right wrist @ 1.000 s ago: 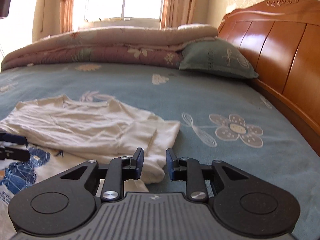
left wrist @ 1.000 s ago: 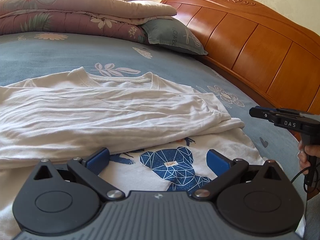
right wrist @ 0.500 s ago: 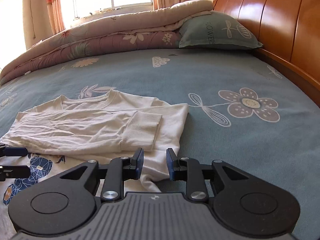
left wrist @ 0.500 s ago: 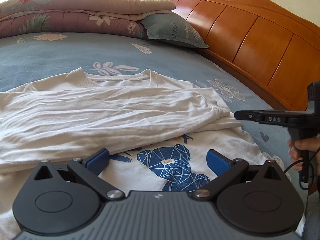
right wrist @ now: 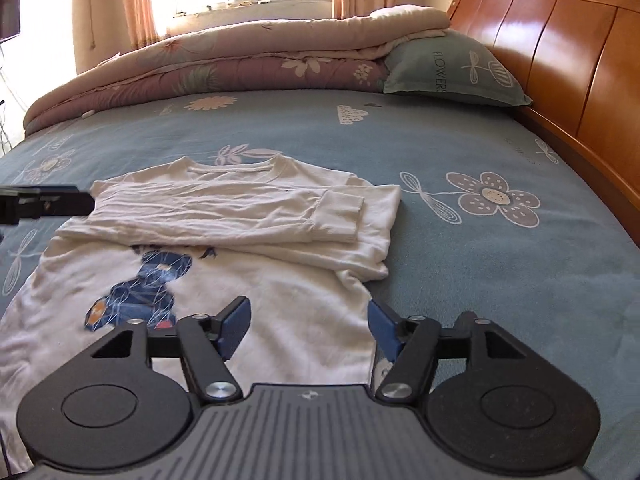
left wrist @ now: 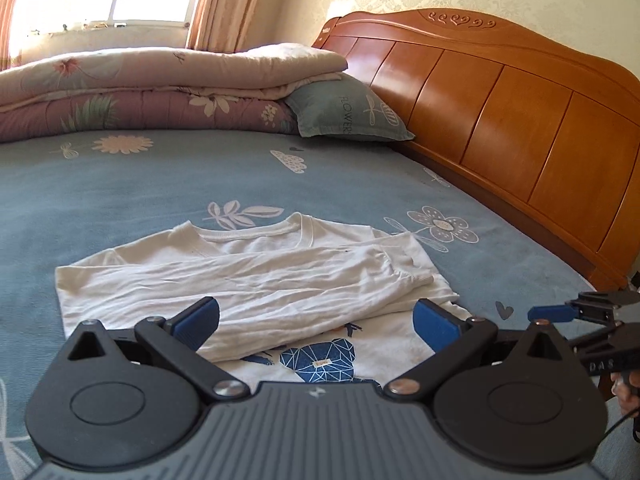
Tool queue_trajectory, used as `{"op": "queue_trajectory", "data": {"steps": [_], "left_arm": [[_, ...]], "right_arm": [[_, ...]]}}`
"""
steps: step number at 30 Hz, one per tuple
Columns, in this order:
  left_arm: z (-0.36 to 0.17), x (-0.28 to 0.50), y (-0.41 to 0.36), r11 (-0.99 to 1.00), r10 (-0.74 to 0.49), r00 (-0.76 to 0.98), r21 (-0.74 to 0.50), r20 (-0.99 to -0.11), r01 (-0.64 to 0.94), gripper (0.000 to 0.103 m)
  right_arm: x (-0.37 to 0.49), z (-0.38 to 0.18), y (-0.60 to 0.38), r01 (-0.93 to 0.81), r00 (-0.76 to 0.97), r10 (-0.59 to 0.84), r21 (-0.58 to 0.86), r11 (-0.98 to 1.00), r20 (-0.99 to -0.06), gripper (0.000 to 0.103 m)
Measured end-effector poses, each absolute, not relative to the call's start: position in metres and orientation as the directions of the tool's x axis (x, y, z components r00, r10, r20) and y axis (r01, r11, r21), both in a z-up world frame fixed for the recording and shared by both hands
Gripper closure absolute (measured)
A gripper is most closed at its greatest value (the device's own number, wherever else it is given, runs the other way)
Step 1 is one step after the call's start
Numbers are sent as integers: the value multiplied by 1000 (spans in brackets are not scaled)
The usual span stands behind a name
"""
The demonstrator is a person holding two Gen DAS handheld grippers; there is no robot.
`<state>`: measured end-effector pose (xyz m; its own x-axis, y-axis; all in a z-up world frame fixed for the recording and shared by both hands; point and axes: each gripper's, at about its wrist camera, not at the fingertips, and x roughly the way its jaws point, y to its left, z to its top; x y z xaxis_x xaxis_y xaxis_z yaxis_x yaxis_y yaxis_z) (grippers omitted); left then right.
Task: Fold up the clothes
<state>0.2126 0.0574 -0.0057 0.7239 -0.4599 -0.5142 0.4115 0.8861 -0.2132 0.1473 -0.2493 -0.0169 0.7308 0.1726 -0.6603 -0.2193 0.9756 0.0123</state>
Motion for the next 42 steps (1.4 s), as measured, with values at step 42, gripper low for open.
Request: {"op": "queue_trajectory", "data": {"steps": [42], "left_arm": [[-73, 66, 65, 921, -348, 589, -384, -729, 69, 1]], "right_arm": [[85, -90, -212, -411, 673, 325, 29, 911, -664, 0]]}}
